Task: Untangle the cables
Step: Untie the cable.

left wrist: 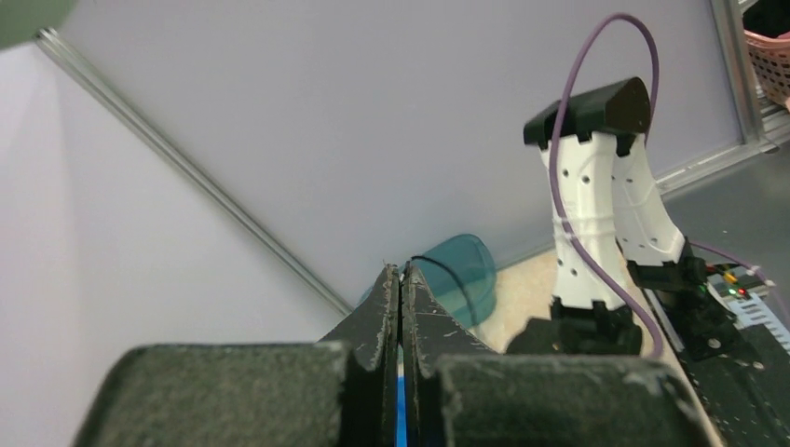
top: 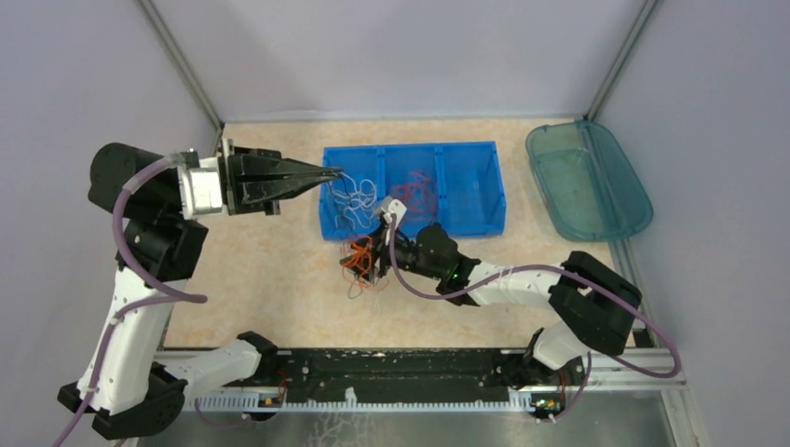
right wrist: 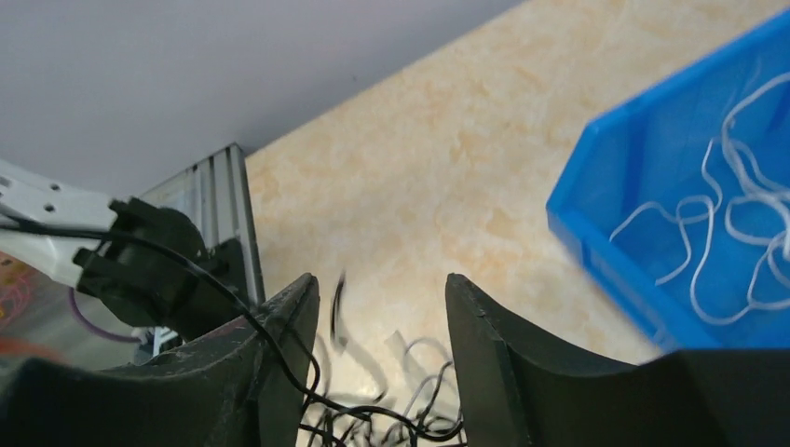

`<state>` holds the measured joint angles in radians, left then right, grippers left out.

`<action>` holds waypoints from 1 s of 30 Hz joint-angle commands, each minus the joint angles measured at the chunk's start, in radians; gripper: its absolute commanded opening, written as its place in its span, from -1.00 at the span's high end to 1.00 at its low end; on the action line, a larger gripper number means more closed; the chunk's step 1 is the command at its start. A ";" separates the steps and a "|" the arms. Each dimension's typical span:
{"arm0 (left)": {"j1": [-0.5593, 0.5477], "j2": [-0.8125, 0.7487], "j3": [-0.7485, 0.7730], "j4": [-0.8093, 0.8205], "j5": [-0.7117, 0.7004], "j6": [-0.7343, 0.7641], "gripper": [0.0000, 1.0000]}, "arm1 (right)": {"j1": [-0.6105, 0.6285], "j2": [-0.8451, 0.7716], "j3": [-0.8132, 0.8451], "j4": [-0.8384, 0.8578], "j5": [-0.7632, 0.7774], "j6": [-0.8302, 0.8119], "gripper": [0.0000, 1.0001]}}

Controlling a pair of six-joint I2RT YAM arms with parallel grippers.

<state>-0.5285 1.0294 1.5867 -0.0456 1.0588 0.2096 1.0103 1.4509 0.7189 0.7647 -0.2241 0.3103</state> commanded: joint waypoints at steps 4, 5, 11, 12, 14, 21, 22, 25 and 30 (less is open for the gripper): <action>-0.005 0.031 0.169 0.036 -0.028 0.030 1.00 | 0.025 0.058 -0.091 0.197 0.074 0.066 0.13; -0.004 0.037 0.191 0.034 -0.033 0.039 1.00 | 0.026 0.064 -0.103 0.207 0.082 0.071 0.17; -0.004 0.082 0.331 0.017 -0.081 0.128 1.00 | 0.027 0.080 -0.173 0.235 0.134 0.076 0.28; -0.004 0.090 0.359 0.018 -0.091 0.152 1.00 | 0.027 0.085 -0.181 0.240 0.138 0.079 0.28; -0.004 0.104 0.400 0.042 -0.115 0.195 1.00 | 0.028 0.090 -0.196 0.252 0.144 0.085 0.28; -0.004 0.157 0.517 0.175 -0.288 0.367 1.00 | 0.029 0.077 -0.230 0.262 0.173 0.093 0.13; -0.004 0.162 0.523 0.212 -0.316 0.393 1.00 | 0.028 0.075 -0.233 0.261 0.178 0.092 0.12; -0.005 0.179 0.539 0.304 -0.392 0.494 1.00 | 0.028 0.060 -0.241 0.254 0.190 0.083 0.08; -0.004 0.236 0.609 0.416 -0.488 0.684 1.00 | 0.028 0.032 -0.254 0.228 0.207 0.066 0.02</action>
<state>-0.5285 1.2251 2.1448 0.2211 0.6910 0.6865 1.0321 1.5249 0.4694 0.9783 -0.0456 0.3939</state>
